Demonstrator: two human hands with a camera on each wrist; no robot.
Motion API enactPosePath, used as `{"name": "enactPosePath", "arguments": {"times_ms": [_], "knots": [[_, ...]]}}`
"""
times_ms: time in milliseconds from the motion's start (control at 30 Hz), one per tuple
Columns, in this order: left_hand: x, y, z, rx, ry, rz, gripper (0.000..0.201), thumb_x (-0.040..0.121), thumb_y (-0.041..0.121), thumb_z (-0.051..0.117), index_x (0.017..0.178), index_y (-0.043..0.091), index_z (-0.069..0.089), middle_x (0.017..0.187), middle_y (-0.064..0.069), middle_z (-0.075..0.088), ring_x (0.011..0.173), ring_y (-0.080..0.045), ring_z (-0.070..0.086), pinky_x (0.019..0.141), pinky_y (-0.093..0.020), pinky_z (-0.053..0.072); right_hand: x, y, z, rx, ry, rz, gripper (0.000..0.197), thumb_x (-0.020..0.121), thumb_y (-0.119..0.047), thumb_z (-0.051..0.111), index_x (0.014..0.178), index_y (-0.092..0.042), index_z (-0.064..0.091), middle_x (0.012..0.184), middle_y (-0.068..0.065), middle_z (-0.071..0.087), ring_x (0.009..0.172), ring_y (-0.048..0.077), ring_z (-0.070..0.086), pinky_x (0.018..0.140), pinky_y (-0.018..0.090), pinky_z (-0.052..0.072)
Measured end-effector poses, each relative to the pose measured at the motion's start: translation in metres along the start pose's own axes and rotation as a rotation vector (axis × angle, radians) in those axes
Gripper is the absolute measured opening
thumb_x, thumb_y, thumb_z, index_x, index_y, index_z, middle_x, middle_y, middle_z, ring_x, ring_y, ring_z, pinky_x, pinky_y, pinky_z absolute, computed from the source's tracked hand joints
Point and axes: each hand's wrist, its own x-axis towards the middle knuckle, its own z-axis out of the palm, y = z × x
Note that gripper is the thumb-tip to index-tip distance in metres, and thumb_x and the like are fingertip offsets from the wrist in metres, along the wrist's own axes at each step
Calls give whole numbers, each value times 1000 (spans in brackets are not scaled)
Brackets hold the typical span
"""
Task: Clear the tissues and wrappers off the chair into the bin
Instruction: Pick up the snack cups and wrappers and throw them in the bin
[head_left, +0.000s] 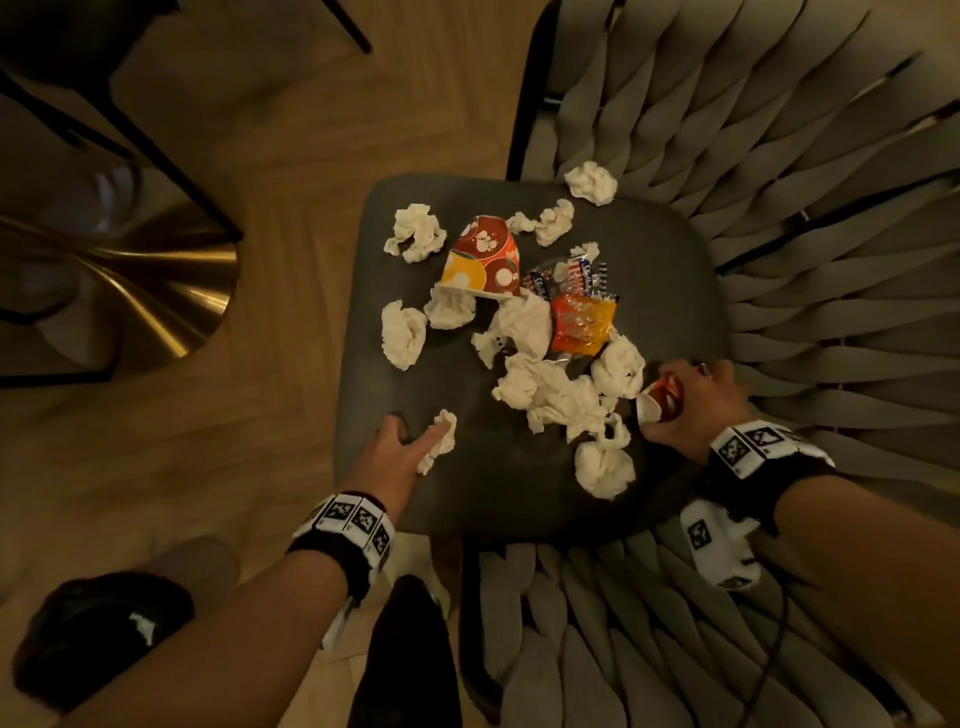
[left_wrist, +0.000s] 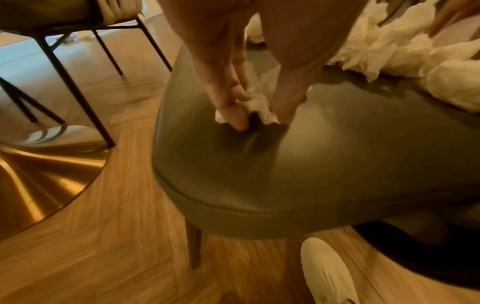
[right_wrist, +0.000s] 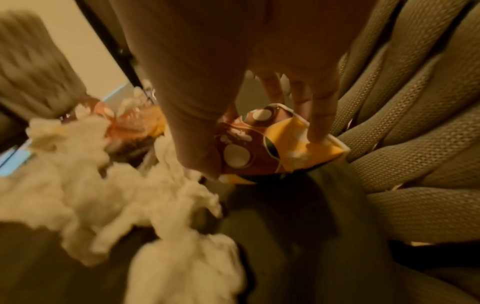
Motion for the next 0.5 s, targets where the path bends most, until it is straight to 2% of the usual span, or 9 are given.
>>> {"name": "enactPosePath", "arguments": {"times_ms": [33,67,100,200,267,333,400,433,500], "knots": [[6,-2,-2,45,21,54,28,79,51,52,100,31,52,99,-8,53,84,-26,54,80,-42,49,-4,-1,-5,44,41,-15,81,58,-46,80,130,-33,43,133,17,32,120,44,42,105,49,41],[13,-3,-1,10,50,64,31,75,57,53,85,28,49,88,-6,53,79,-25,53,78,-42,47,-9,-4,-9,77,78,-45,82,57,-47,79,130,-34,43,133,16,33,119,43,43,104,49,42],[18,-4,0,-31,73,100,34,74,56,54,80,24,45,85,-6,51,78,-26,52,76,-42,46,-14,-9,-11,104,104,-86,82,58,-48,78,130,-36,41,135,15,33,121,42,42,104,49,41],[26,7,-16,-18,73,85,19,82,39,55,84,22,47,90,-8,52,81,-28,53,77,-41,45,-27,-33,-11,50,86,-258,83,67,-50,74,137,-41,31,147,8,20,130,39,32,106,50,38],[26,14,-30,-65,57,64,13,84,27,57,94,22,52,103,-8,53,91,-28,56,83,-40,46,-30,-50,0,-34,17,-342,87,70,-54,69,141,-45,18,154,3,4,137,40,22,108,54,35],[24,17,-41,-114,125,137,21,82,13,61,103,14,59,115,-10,54,101,-28,55,90,-40,46,-23,-62,17,-126,-80,-347,101,67,-68,64,142,-50,-1,157,0,-18,144,42,0,110,63,26],[16,26,-61,-225,235,181,21,80,5,63,99,12,62,107,-7,59,97,-20,54,87,-39,48,-12,-72,32,-173,-152,-308,114,60,-74,65,140,-52,-14,154,0,-33,143,43,-15,109,69,17],[15,32,-73,-263,308,186,22,79,4,64,99,14,61,102,-3,60,95,-15,51,85,-34,46,-6,-75,38,-176,-162,-286,115,60,-72,68,140,-52,-13,154,1,-34,143,44,-16,109,70,18],[20,46,-103,-301,413,177,27,80,5,64,104,17,61,101,5,55,96,-9,46,86,-26,37,2,-79,43,-166,-125,-266,106,66,-63,71,141,-48,-2,156,5,-28,142,49,-4,107,68,29]]}}
